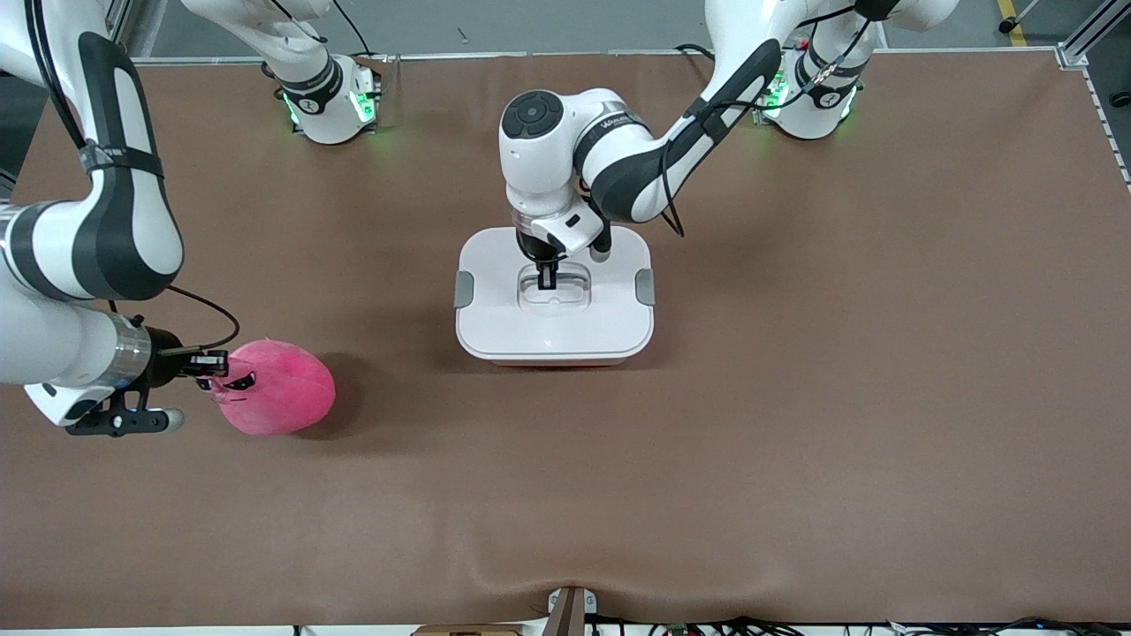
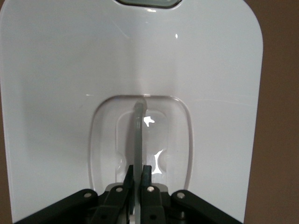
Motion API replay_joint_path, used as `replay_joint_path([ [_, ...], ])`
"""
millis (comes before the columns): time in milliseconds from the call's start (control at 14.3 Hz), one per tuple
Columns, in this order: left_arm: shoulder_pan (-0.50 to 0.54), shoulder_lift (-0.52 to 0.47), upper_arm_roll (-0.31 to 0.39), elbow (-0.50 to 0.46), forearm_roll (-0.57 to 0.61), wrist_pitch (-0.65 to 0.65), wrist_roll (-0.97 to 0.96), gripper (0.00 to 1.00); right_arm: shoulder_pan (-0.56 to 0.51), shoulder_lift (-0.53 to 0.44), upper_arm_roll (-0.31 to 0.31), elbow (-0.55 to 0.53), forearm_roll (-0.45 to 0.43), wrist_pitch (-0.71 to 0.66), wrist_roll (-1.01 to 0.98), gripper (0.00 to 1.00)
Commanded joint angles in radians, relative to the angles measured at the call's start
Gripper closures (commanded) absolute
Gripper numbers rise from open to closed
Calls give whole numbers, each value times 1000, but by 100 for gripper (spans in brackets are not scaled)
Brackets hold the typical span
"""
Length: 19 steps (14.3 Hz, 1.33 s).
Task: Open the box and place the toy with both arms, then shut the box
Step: 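Lift the lid off with the left gripper while the right gripper lifts the plush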
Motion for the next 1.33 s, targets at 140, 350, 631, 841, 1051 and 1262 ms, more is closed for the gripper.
replay_joint_path([
  [140, 3, -69, -1, -2, 9, -64, 0, 100, 7, -7, 9, 52, 7, -71, 1, 100],
  [350, 24, -112, 1, -2, 6, -96, 72, 100, 10, -7, 12, 58, 10, -73, 4, 100],
  [631, 165, -164, -4, -2, -97, -134, 320, 100, 31, -7, 14, 82, 9, -120, 1, 100],
  [841, 301, -219, -13, 1, -225, -136, 498, 100, 87, -35, 14, 116, 7, -177, 4, 100],
  [1051, 384, -241, -16, -10, -278, -209, 618, 100, 139, -96, 11, 116, 10, -200, 24, 100],
  [1262, 441, -268, -18, -8, -301, -286, 791, 100, 194, -131, 15, 116, 12, -235, 65, 100],
])
